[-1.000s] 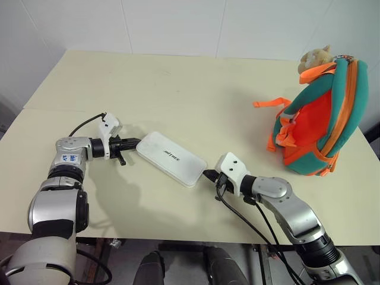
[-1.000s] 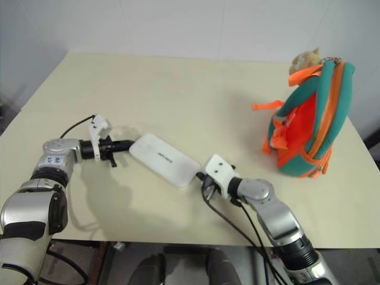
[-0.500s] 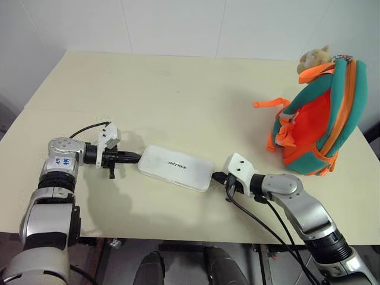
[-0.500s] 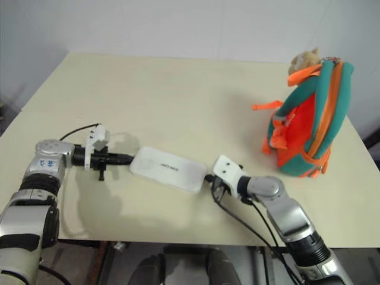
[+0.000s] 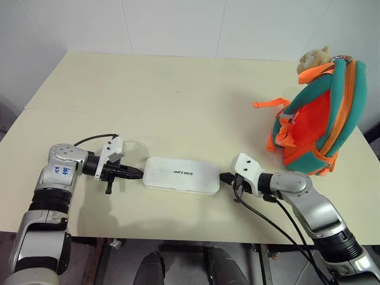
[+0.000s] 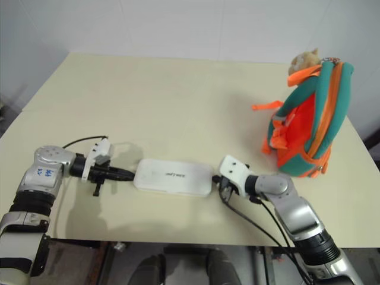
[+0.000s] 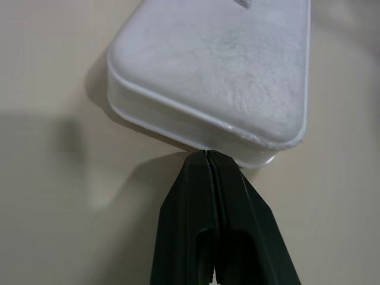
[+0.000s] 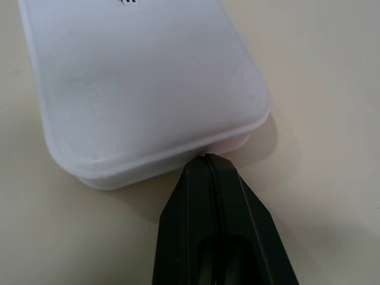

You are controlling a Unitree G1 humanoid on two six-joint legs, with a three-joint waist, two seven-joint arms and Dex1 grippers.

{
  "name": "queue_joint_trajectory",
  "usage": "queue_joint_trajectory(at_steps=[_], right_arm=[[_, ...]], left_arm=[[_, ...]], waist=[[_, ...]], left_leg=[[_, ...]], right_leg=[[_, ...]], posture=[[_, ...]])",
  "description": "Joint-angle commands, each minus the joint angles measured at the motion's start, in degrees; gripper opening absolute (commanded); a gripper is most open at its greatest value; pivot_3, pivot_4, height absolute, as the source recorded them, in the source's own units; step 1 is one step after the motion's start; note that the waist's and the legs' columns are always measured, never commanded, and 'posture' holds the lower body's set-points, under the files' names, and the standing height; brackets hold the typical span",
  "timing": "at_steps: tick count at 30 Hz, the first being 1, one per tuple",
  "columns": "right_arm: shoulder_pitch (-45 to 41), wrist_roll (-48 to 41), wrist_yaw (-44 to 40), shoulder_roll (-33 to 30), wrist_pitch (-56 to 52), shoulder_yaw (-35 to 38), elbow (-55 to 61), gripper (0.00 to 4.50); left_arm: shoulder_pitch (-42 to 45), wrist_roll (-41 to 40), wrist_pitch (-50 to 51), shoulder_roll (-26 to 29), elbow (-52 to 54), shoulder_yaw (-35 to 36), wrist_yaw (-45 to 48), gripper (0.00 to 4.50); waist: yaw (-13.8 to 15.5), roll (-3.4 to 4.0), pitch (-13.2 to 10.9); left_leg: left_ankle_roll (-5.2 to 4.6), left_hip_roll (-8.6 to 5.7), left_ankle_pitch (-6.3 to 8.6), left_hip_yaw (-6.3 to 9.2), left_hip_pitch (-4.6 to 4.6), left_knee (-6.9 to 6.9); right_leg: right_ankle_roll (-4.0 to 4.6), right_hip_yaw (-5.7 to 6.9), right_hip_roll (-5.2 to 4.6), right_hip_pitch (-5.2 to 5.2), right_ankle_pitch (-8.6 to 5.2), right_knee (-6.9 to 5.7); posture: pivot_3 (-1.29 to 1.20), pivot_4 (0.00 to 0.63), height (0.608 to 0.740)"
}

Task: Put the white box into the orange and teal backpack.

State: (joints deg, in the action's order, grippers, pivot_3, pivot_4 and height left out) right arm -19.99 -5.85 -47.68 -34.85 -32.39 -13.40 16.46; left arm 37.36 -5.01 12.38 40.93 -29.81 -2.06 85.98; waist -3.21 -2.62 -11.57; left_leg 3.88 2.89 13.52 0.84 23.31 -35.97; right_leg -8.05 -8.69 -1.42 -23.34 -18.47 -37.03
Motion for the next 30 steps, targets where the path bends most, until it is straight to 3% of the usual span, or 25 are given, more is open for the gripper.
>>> queue_joint_trajectory(at_steps=[1, 16, 30], right_arm=[[-0.94, -1.36, -2.29, 0.59, 2.36, -1.66, 2.60, 0.02], [-2.13, 0.41, -1.07, 0.77, 5.07, -0.71, -1.31, 0.02], [-2.00, 0.69, -0.88, -0.45, 6.70, 0.34, -3.36, 0.02]], left_arm=[[-1.28, -1.54, 1.33, -1.82, 2.81, -3.38, 2.10, 0.04], [-1.93, -2.59, 2.74, -1.95, 5.00, -4.99, 0.04, 0.04], [-1.07, 2.51, 4.52, 5.41, 2.82, -6.84, -5.42, 0.04]], waist=[[0.00, 0.00, 0.00], [0.03, 0.00, 0.00], [-0.59, 0.00, 0.00]], left_leg=[[0.00, 0.00, 0.00, 0.00, 0.00, 0.00], [0.00, -0.01, 0.00, 0.01, 0.02, -0.01], [-0.03, 0.00, -0.04, 0.00, -0.10, -0.04]], right_leg=[[0.00, 0.00, 0.00, 0.00, 0.00, 0.00], [0.01, 0.00, -0.01, -0.01, 0.00, 0.01], [0.04, -0.05, 0.02, 0.00, -0.02, -0.16]], posture=[[0.00, 0.150, 0.740], [0.00, 0.150, 0.740], [0.00, 0.150, 0.740]])
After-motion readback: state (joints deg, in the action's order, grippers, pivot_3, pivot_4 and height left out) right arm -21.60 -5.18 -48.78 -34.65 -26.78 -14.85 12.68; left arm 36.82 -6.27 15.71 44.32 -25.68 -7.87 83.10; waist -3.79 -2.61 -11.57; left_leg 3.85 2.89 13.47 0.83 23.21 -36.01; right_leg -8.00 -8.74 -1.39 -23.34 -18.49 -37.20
